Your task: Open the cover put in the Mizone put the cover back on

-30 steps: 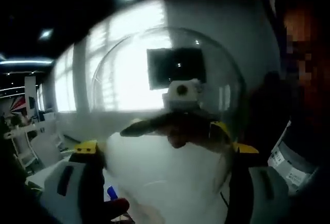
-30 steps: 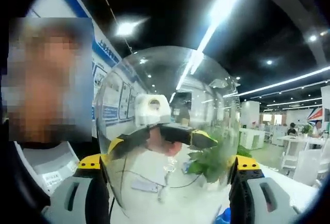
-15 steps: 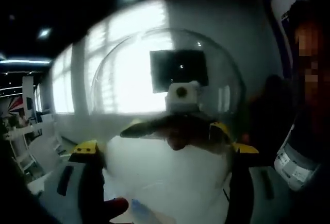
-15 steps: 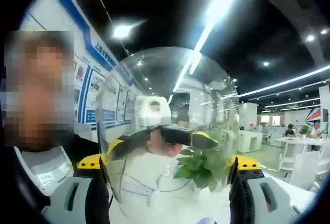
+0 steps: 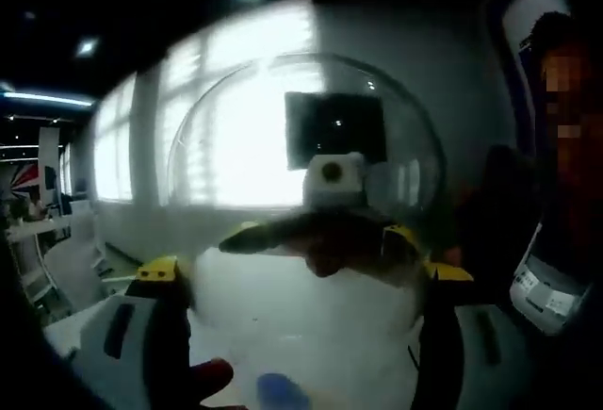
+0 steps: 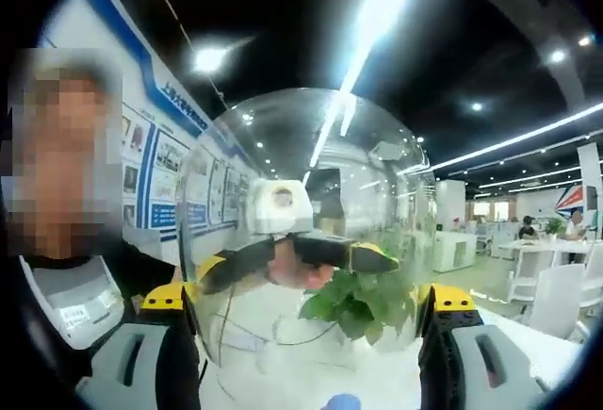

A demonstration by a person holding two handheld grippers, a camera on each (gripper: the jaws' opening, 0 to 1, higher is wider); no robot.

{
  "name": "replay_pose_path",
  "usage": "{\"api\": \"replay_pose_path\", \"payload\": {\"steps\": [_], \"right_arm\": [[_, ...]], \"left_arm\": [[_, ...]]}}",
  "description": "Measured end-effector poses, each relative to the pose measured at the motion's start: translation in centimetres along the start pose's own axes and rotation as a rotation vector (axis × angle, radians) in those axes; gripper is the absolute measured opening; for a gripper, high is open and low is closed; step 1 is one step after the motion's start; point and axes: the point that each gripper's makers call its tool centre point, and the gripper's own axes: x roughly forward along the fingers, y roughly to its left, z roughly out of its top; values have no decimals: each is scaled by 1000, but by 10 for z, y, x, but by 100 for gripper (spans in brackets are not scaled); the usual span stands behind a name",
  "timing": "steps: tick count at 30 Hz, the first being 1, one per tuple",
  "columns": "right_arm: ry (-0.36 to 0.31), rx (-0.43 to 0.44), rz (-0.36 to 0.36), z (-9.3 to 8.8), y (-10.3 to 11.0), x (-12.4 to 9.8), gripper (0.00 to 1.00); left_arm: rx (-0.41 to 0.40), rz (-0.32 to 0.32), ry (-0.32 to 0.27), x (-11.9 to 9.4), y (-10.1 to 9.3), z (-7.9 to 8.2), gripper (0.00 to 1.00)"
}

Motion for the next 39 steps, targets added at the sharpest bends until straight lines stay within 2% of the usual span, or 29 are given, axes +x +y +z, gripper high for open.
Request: {"api": "replay_pose_path", "payload": {"steps": [8, 14, 19, 25, 39], "right_arm": [[-14, 41, 9, -21, -14, 5, 90], [15, 51, 11, -45, -15, 7, 90], [9, 86, 7, -57, -22, 5, 90], [16, 99, 3, -75, -26, 5, 90], [38, 121, 7, -105, -26, 7, 90]], "left_arm": [[-36, 12, -5, -3, 15, -22, 86], [-51, 14, 17, -3, 21, -44, 86], [-87, 14, 3, -1, 27, -57, 86], [-101, 9, 11, -1, 29, -76, 86], [-128, 15, -10, -5, 32, -104, 86]]}}
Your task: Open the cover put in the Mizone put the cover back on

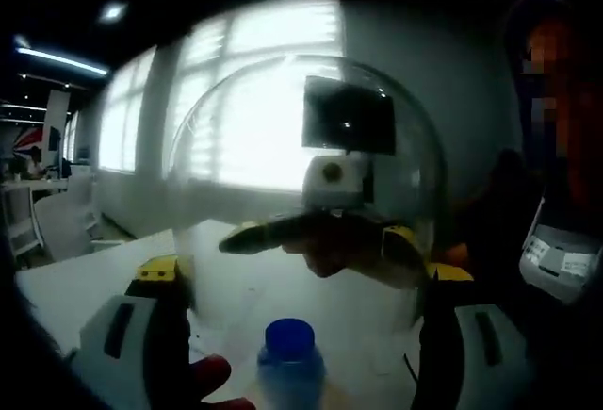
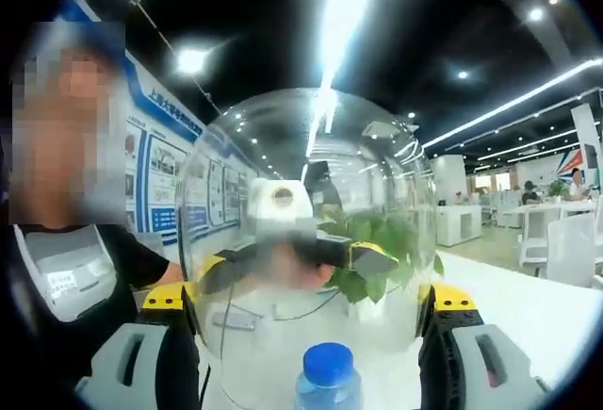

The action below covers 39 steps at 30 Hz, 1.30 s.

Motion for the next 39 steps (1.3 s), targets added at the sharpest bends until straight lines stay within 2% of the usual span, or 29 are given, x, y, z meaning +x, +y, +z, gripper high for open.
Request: {"api": "replay_pose_path", "payload": {"steps": [8, 23, 39], "right_arm": [[1, -4, 5, -21, -2, 0, 90], [37, 32, 8, -66, -18, -1, 90], [31, 48, 12, -98, -25, -1, 90]], "left_arm": [[2, 5, -9, -2, 1, -22, 86], [-33, 9, 27, 1, 15, -67, 86], [-50, 14, 30, 0, 25, -99, 86]]}}
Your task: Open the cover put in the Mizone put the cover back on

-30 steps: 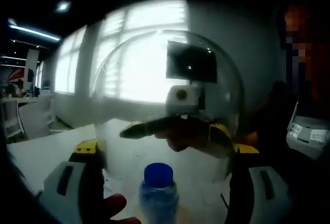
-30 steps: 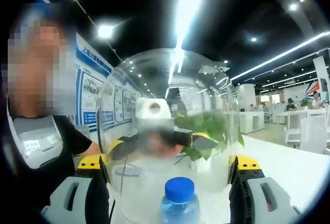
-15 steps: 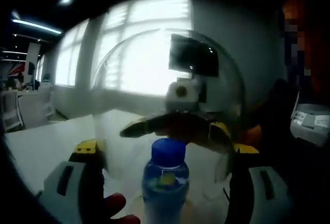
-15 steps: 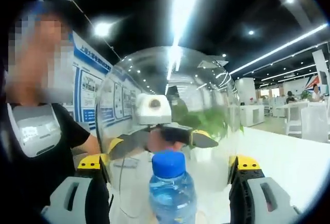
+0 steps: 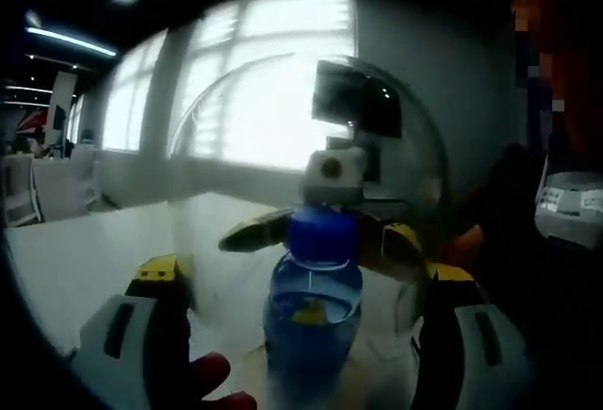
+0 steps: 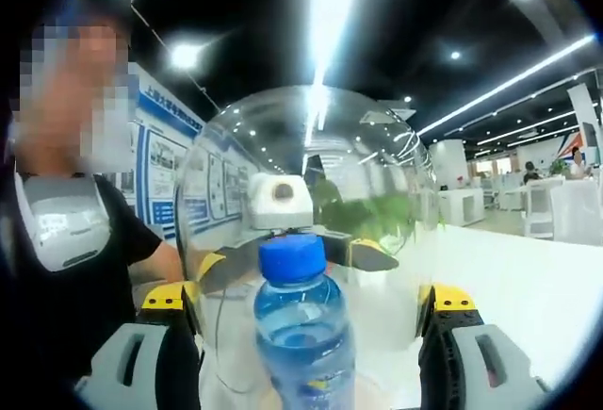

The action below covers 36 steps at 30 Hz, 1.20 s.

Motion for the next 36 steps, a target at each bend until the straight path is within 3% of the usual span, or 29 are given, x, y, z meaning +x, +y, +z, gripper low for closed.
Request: {"api": "replay_pose_path", "payload": {"steps": [15, 36], "right_arm": [[9, -7, -3, -21, -6, -3, 90], [-9, -80, -3, -26, 7, -4, 90]], "left_arm": [[8, -3, 18, 4, 5, -21, 86], [75, -2, -28, -1, -6, -26, 86]]}}
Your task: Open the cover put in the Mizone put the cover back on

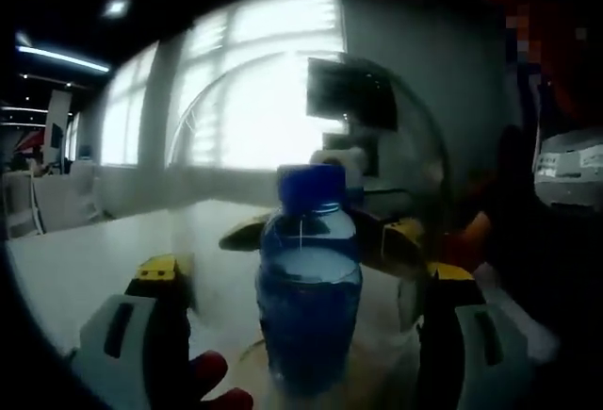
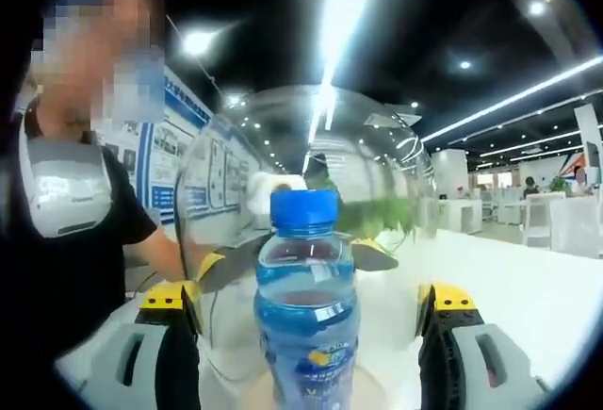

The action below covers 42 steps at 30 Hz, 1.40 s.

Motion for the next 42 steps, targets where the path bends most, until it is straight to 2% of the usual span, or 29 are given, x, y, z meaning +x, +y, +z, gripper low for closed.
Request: {"api": "replay_pose_path", "payload": {"steps": [7, 10, 11, 14, 19, 27, 42], "right_arm": [[-18, 2, -2, 1, 0, 0, 90], [-34, 6, 2, 1, 1, -1, 90], [-39, 6, 0, 2, 0, -1, 90], [-36, 1, -2, 3, 2, -1, 90], [-29, 0, -11, 2, 2, -1, 90], [0, -4, -27, 2, 2, -2, 90], [5, -17, -49, 1, 1, -5, 88]], "left_arm": [[1, 0, -55, -2, -1, 1, 86], [8, 6, -116, -3, -3, 4, 86], [-2, 4, -116, -3, -1, 3, 86], [6, 10, -85, -3, -3, 4, 86], [-3, 21, -86, -5, -2, 2, 86], [-18, 38, -34, -6, -2, -1, 85], [3, 48, -23, -5, -2, -3, 85]]}}
